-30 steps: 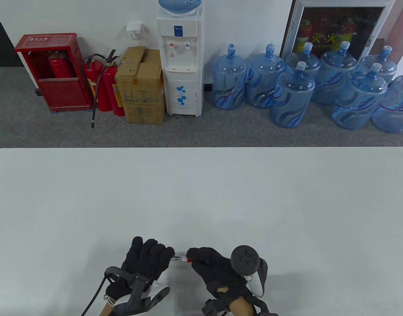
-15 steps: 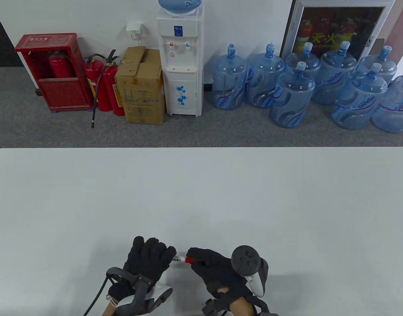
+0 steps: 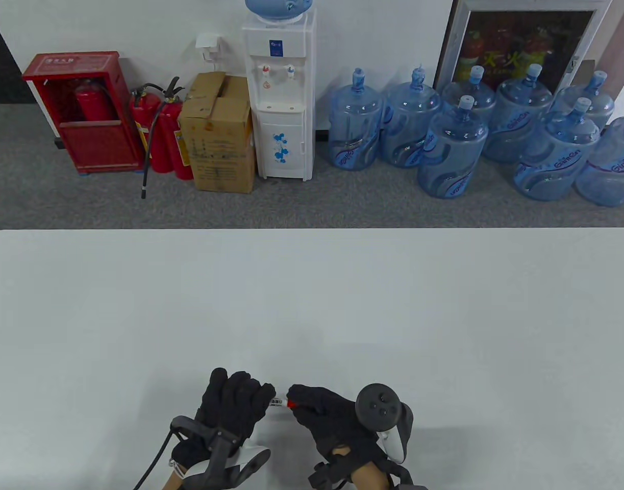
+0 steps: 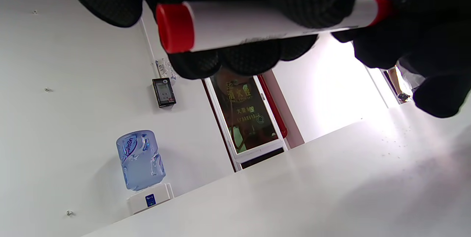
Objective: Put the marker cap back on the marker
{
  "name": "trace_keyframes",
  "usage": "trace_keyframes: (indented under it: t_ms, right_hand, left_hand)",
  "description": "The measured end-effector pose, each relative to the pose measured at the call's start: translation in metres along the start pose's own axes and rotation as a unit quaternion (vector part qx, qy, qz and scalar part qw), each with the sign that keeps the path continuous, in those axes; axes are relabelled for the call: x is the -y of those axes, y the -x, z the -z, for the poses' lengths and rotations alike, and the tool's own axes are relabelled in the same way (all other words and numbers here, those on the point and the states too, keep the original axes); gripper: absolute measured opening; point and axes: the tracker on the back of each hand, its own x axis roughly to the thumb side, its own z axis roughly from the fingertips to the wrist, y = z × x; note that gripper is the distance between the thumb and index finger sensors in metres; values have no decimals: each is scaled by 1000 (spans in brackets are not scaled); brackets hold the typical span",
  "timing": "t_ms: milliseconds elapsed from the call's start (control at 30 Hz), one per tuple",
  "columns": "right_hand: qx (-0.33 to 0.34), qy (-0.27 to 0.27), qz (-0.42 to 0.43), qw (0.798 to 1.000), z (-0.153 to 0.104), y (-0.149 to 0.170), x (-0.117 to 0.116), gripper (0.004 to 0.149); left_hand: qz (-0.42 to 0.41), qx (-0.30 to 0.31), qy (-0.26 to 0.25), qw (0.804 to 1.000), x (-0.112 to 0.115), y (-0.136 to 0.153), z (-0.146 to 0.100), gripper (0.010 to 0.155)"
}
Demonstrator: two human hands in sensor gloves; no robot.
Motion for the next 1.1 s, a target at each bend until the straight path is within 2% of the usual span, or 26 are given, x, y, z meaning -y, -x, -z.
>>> trace_keyframes:
  t_ms: [533,767,933,1100]
  right_hand:
    - [-42,-40,-41,998,23,8,-8,50]
    - [-52,-35,-34,997,22,10,-6,50]
    - [-47,-18,-25,998,22,3,-2,50]
    - [-65,-36,3,997,21,10,-1,53]
  left_hand:
    - [29,4,5,1000,17,-5,15,48]
    - [28,2,-15,999,12,-12,16,48]
    - [-3,-15,-26,1000,9,-13,15,49]
    - [12,12,-68,998,4,-18,13,49]
